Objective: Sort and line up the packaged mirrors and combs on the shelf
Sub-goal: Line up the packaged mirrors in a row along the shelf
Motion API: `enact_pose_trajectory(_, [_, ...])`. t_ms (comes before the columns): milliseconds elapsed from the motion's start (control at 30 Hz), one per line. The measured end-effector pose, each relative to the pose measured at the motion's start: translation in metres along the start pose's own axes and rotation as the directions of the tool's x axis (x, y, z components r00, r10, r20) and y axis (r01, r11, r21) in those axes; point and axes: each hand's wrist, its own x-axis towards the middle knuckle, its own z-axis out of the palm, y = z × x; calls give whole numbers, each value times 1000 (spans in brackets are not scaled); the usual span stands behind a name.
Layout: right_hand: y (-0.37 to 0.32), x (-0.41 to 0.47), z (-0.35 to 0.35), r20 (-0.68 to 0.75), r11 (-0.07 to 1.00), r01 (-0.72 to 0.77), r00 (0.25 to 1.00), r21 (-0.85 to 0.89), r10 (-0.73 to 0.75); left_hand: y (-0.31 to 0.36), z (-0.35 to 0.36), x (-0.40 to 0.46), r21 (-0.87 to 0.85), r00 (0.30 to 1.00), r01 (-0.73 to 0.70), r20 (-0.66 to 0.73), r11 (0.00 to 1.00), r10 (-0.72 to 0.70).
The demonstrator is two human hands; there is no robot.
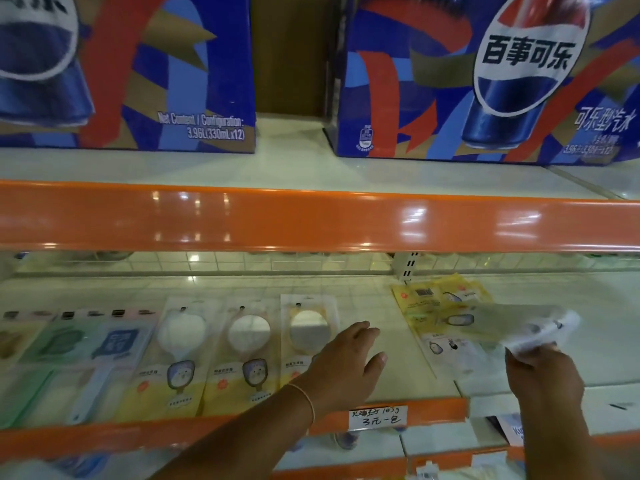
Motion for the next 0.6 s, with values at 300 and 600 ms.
enact_pose_trajectory(300, [-3,-47,9,119,874,-73,993,480,18,-20,-14,-26,-30,999,12,-34,999,-13])
enact_pose_trajectory(600, [-3,-70,25,152,702,-46,984,711,-90,-24,-10,-27,-15,1000,1,-29,1000,-2])
